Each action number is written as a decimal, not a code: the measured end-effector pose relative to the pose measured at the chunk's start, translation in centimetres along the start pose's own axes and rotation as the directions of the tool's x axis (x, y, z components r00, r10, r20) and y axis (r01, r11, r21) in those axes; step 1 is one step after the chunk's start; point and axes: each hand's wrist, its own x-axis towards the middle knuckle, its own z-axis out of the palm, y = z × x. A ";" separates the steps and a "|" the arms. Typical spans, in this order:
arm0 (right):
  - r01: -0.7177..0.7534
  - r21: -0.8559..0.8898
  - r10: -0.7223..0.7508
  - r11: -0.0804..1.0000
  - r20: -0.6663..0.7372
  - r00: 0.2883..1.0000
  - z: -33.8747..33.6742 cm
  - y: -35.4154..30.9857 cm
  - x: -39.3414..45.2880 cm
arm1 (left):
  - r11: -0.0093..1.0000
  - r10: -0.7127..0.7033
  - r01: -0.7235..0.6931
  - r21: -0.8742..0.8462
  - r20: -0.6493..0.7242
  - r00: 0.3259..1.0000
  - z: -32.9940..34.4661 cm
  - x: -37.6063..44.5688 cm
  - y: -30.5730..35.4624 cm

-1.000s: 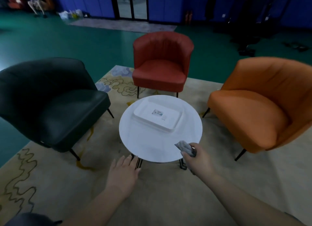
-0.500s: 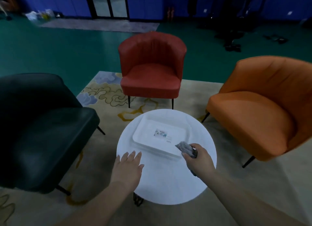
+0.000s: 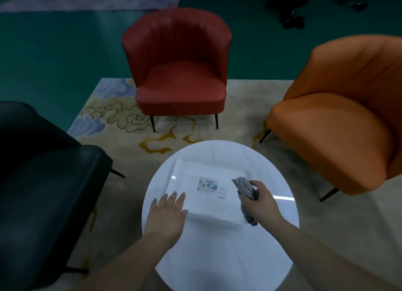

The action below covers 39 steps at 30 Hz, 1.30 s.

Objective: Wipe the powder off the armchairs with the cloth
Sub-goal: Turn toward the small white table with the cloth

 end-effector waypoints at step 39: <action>-0.070 -0.226 0.039 0.972 -0.140 0.989 13.7 9.9 17.1 | 0.981 0.190 -0.194 0.028 0.111 0.976 11.2 20.7 -2.5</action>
